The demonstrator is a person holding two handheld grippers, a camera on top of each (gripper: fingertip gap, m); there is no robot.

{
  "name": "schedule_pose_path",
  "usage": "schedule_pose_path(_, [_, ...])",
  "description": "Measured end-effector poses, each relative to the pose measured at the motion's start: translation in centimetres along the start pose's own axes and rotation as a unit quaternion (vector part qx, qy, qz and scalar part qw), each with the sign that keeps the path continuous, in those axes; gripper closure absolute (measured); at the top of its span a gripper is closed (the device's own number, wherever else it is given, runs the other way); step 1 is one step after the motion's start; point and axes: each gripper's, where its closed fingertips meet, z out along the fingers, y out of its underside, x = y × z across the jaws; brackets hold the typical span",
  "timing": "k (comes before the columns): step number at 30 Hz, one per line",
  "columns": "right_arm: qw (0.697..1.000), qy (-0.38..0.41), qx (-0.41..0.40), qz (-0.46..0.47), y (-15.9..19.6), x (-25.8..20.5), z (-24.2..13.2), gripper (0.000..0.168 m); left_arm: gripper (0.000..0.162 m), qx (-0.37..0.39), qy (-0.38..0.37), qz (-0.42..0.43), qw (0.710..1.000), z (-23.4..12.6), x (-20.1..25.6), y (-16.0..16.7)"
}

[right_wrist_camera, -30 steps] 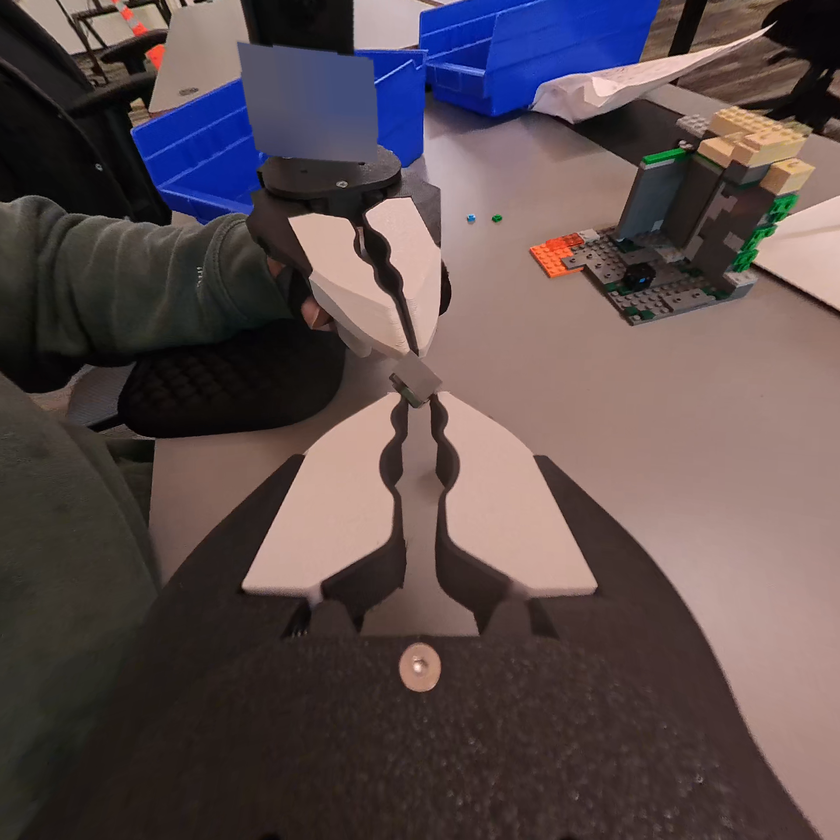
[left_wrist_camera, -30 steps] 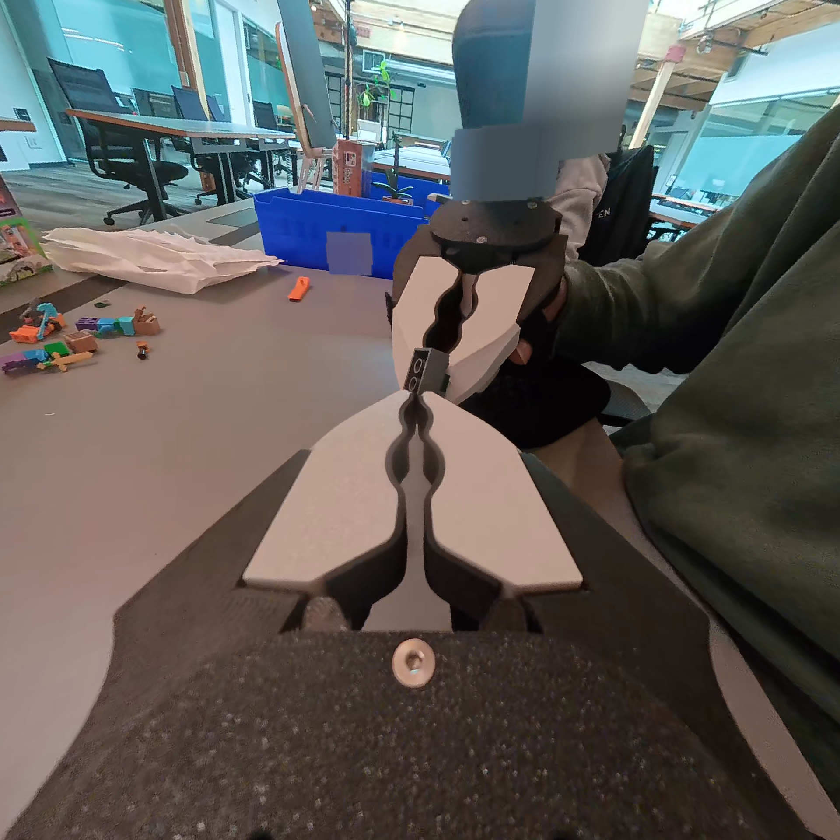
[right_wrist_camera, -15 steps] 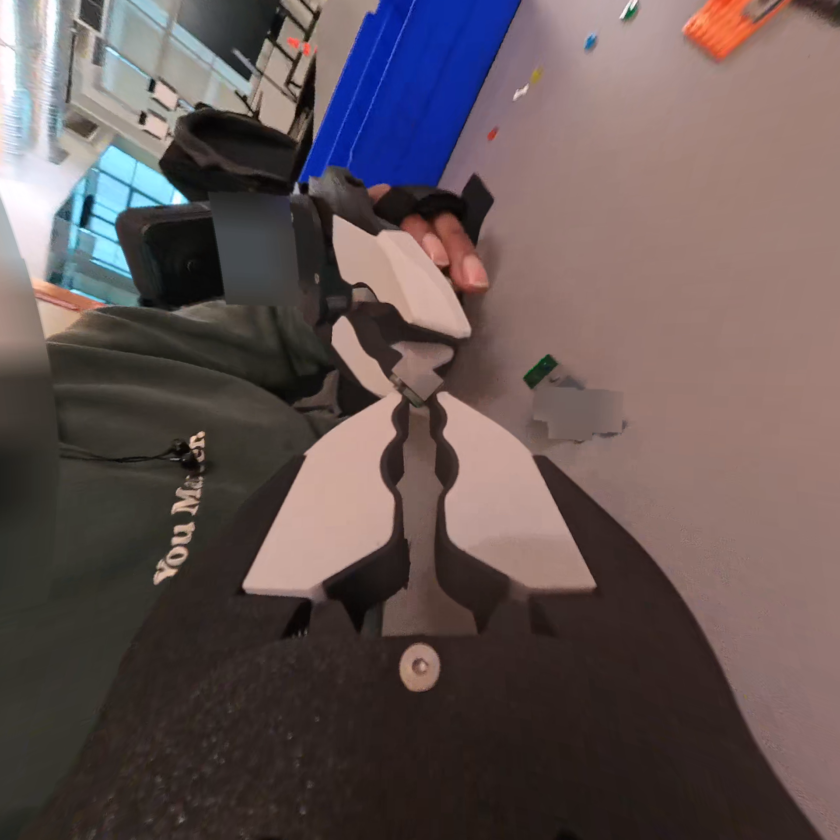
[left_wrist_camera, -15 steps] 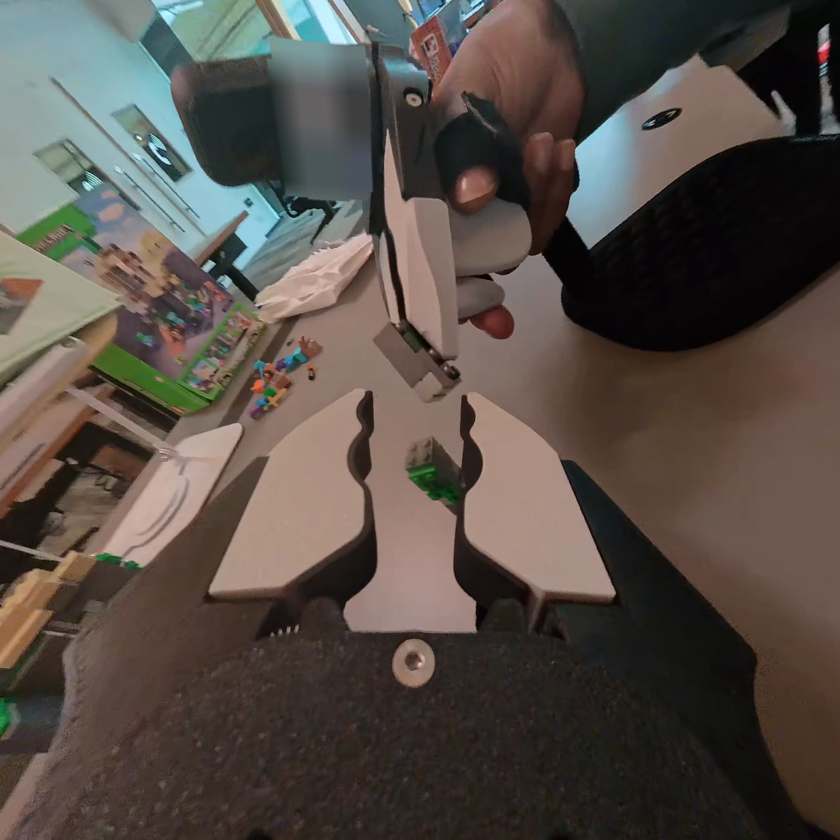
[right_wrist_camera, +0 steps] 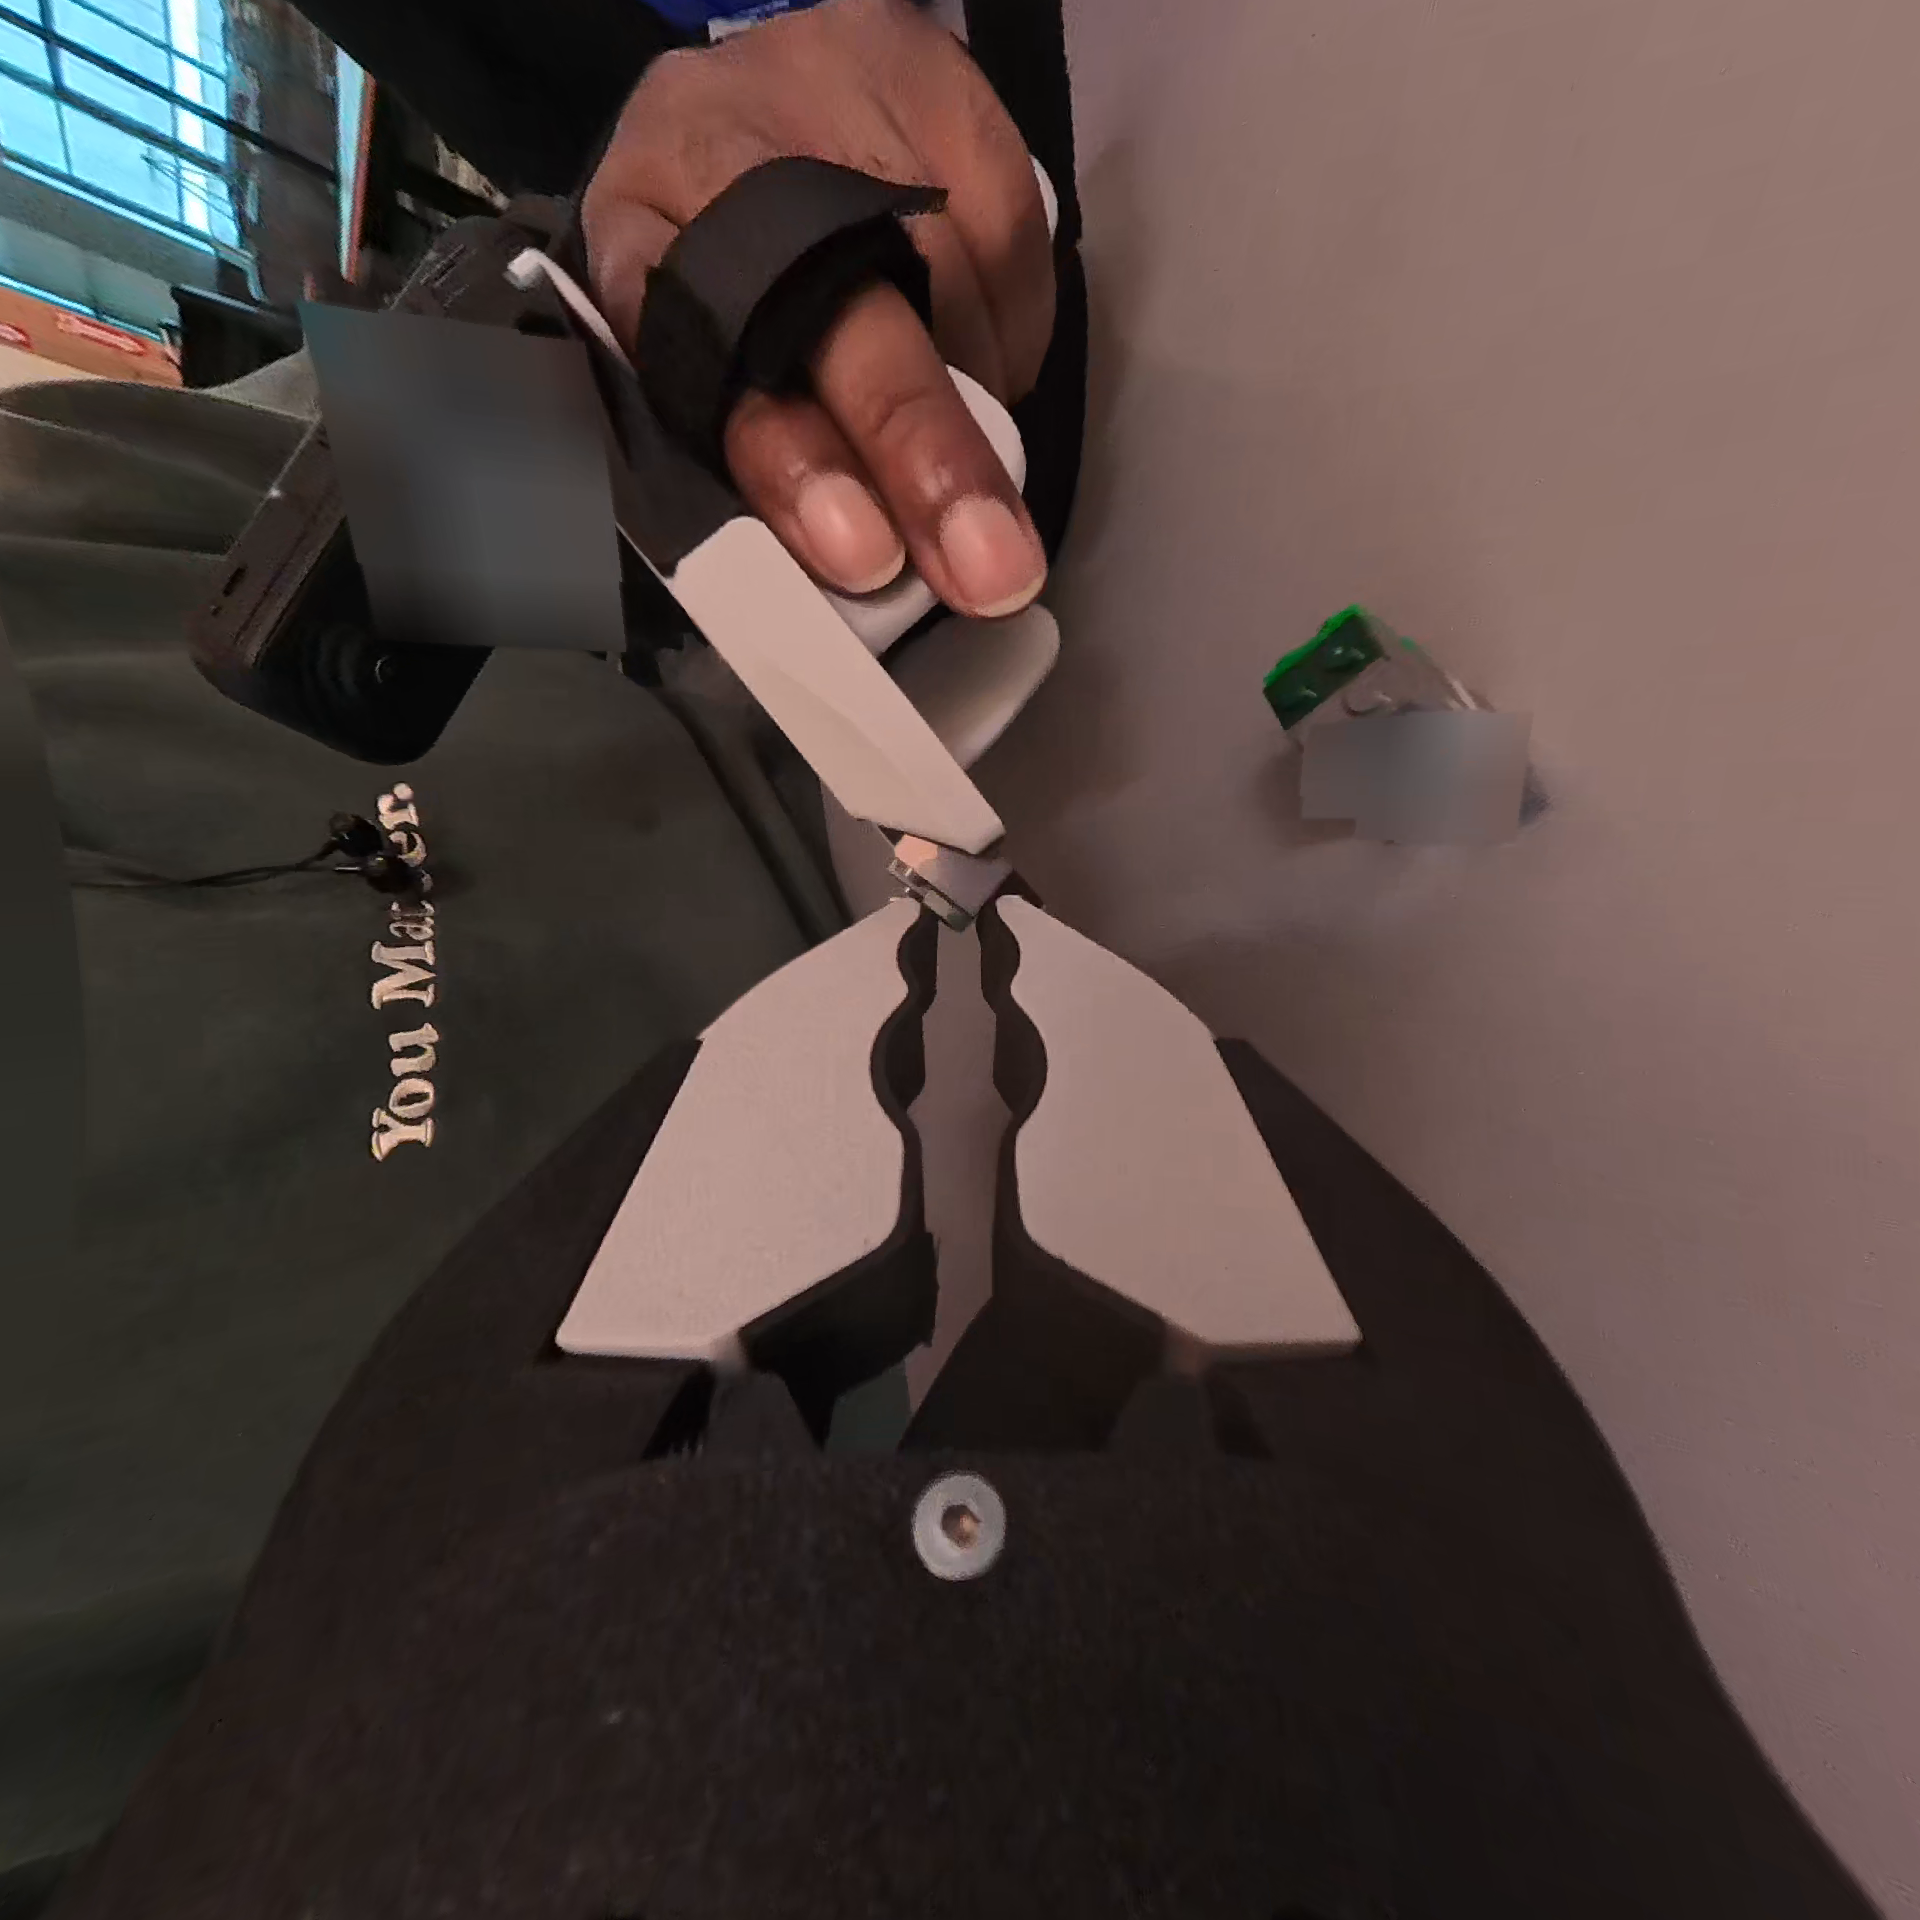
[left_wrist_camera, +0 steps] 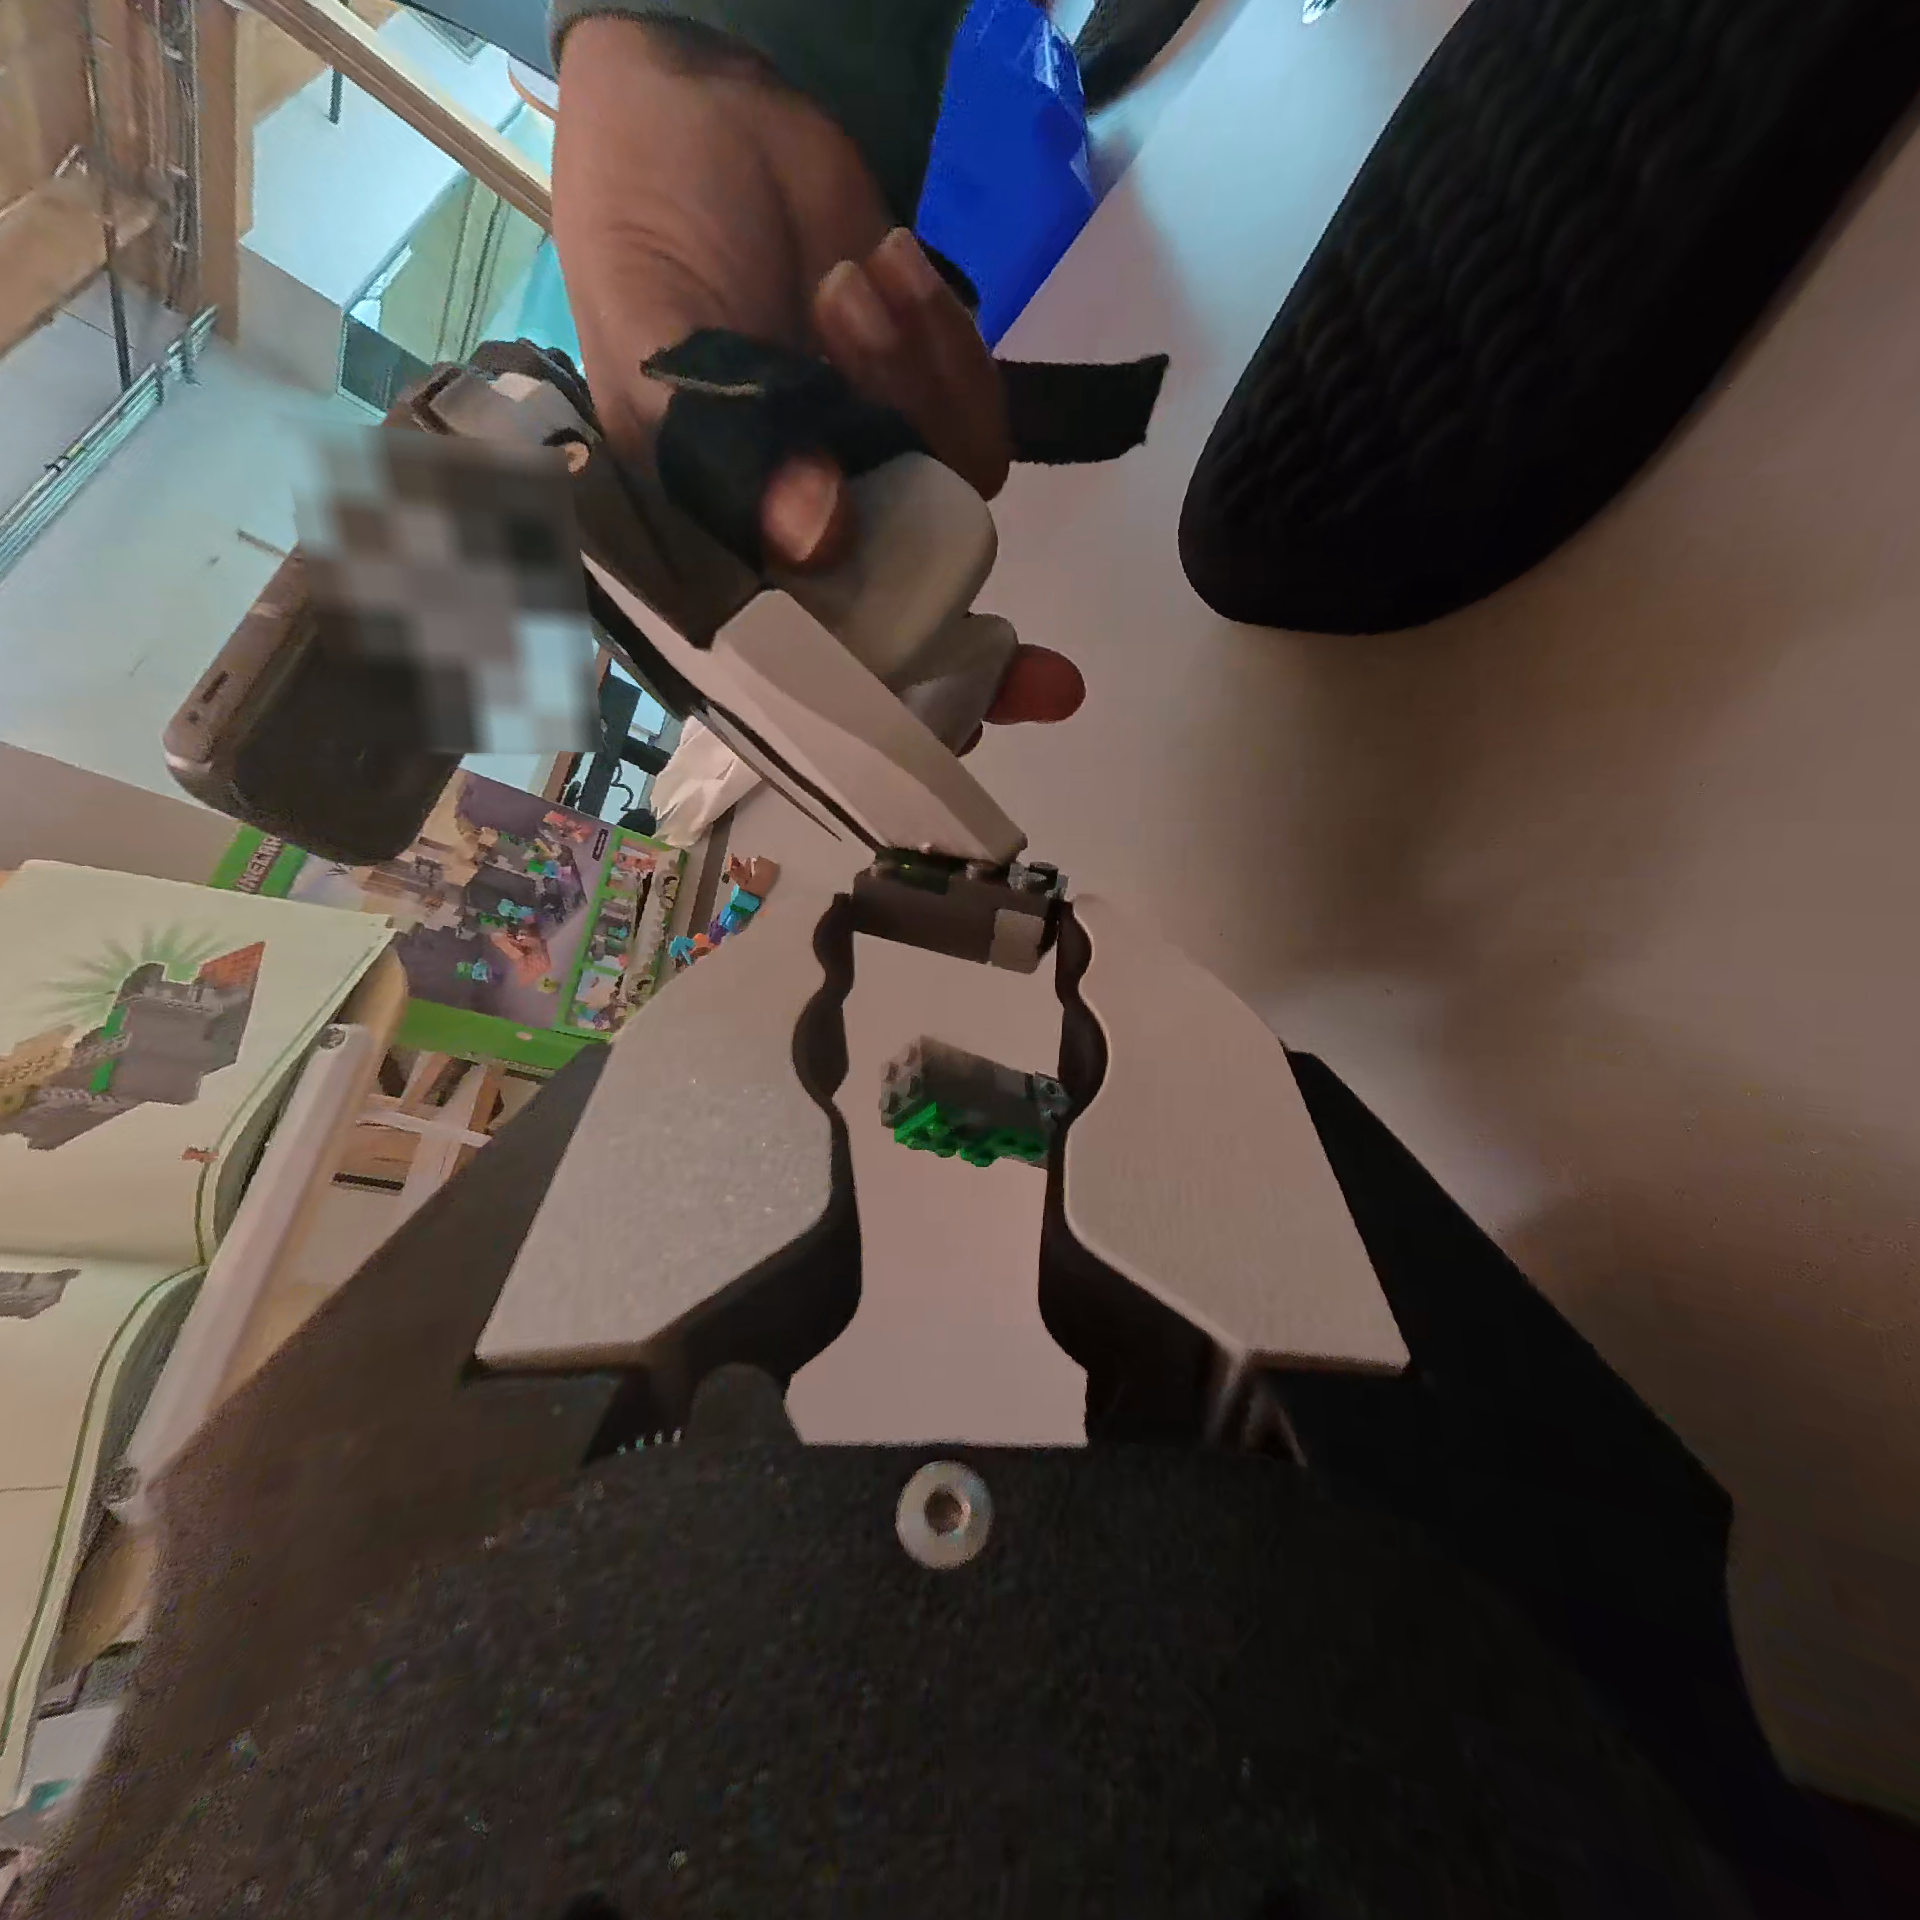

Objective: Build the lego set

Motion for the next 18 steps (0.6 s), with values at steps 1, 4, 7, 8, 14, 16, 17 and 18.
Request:
schedule_pose_path(1, [1.000, -0.002, 0.001, 0.001, 0.0, 0.0, 0.0, 0.161, 0.125, 0.002, 0.001, -0.010, 1.000, 0.0, -0.1, 0.0])
schedule_pose_path(4, [0.999, -0.010, 0.037, -0.026, -0.9, -0.3, -0.6, 0.160, 0.125, 0.021, -0.003, -0.079, 0.997, -0.3, -1.0, 0.2])
schedule_pose_path(7, [0.988, 0.023, 0.108, -0.109, -2.5, -0.7, -1.9, 0.151, 0.125, 0.041, -0.007, -0.186, 0.982, -0.6, -2.5, 0.8])
schedule_pose_path(8, [0.978, 0.054, 0.139, -0.149, -3.2, -0.7, -2.5, 0.149, 0.125, 0.055, -0.004, -0.230, 0.972, -0.8, -3.1, 0.7])
schedule_pose_path(14, [0.843, 0.275, 0.177, -0.426, -4.3, -1.0, -3.7, 0.141, 0.125, 0.106, 0.002, -0.385, 0.917, -1.5, -5.3, 0.7])
schedule_pose_path(16, [0.848, 0.302, 0.153, -0.407, -4.6, -0.4, -3.7, 0.133, 0.125, 0.098, -0.011, -0.393, 0.914, -1.4, -5.6, 1.0])
schedule_pose_path(17, [0.861, 0.300, 0.150, -0.382, -4.8, -0.4, -3.5, 0.126, 0.125, 0.090, -0.023, -0.391, 0.916, -1.3, -5.7, 1.3])
schedule_pose_path(18, [0.877, 0.290, 0.159, -0.349, -5.2, -0.6, -3.3, 0.122, 0.126, 0.083, -0.033, -0.385, 0.918, -1.3, -5.9, 1.4])
